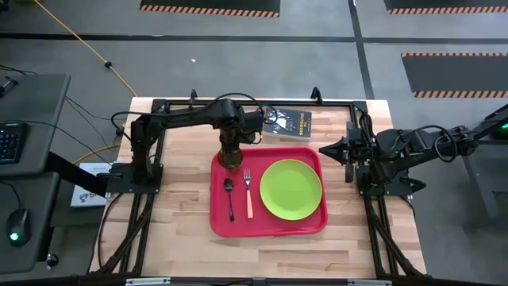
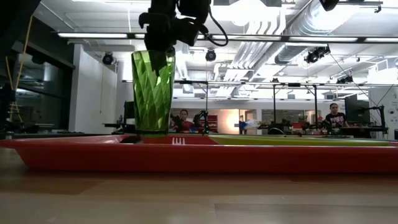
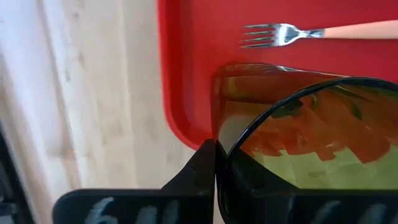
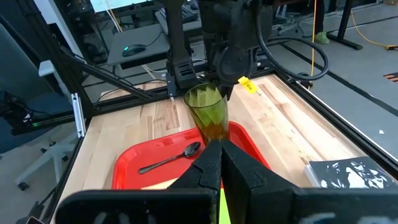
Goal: Pick and place plate/cup/fork/spoon on tray
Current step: Put the green cup on the red serving tray to the top of the black spoon, then return to Home Position
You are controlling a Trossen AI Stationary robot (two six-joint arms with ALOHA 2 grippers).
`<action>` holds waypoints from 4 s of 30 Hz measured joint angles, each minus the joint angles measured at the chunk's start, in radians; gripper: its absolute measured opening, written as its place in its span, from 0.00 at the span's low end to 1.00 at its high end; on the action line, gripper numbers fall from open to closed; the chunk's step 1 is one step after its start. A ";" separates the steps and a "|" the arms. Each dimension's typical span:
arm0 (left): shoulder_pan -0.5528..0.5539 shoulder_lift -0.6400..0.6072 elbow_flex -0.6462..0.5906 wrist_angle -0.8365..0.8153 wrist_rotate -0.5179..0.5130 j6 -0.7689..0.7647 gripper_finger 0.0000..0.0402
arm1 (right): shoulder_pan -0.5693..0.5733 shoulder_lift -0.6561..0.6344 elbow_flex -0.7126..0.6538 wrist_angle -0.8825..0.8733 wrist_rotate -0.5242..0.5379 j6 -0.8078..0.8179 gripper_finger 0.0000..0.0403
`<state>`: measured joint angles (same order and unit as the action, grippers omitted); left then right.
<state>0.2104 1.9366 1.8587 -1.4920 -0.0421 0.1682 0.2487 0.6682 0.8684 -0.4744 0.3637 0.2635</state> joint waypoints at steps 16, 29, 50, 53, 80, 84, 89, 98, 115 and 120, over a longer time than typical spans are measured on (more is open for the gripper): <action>0.005 0.000 -0.080 0.048 0.006 0.003 0.00 | 0.000 0.000 0.000 0.000 0.000 0.001 0.00; 0.005 0.000 -0.080 0.055 0.004 0.000 0.08 | 0.000 0.000 0.000 0.000 0.000 0.001 0.00; 0.005 -0.006 0.056 -0.011 0.011 -0.008 0.47 | 0.000 0.000 0.000 0.000 0.000 0.001 0.00; 0.005 -0.006 0.131 -0.071 0.011 -0.010 0.49 | 0.000 0.000 0.000 0.000 0.000 0.001 0.00; -0.199 -0.783 -0.541 1.260 -0.046 -0.264 0.24 | 0.000 0.000 0.000 0.003 0.000 0.050 0.00; -0.223 -0.894 -0.820 1.604 -0.046 -0.291 0.15 | 0.000 0.000 0.000 0.007 0.000 0.049 0.00; -0.227 -0.959 -1.051 1.916 -0.067 -0.324 0.02 | 0.000 0.000 0.000 0.019 0.000 0.046 0.00; -0.224 -1.000 -1.118 1.961 -0.103 -0.336 0.00 | 0.000 0.000 0.000 0.023 0.000 0.042 0.00; -0.224 -1.078 -1.126 1.827 -0.099 -0.336 0.00 | 0.000 0.000 0.000 0.029 0.000 0.050 0.00; -0.223 -1.173 -1.219 1.849 -0.097 -0.350 0.00 | 0.000 0.000 0.000 0.031 0.000 0.050 0.00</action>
<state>-0.0128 0.7633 0.6401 0.3572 -0.1394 -0.1822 0.2487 0.6678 0.8684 -0.4435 0.3637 0.3132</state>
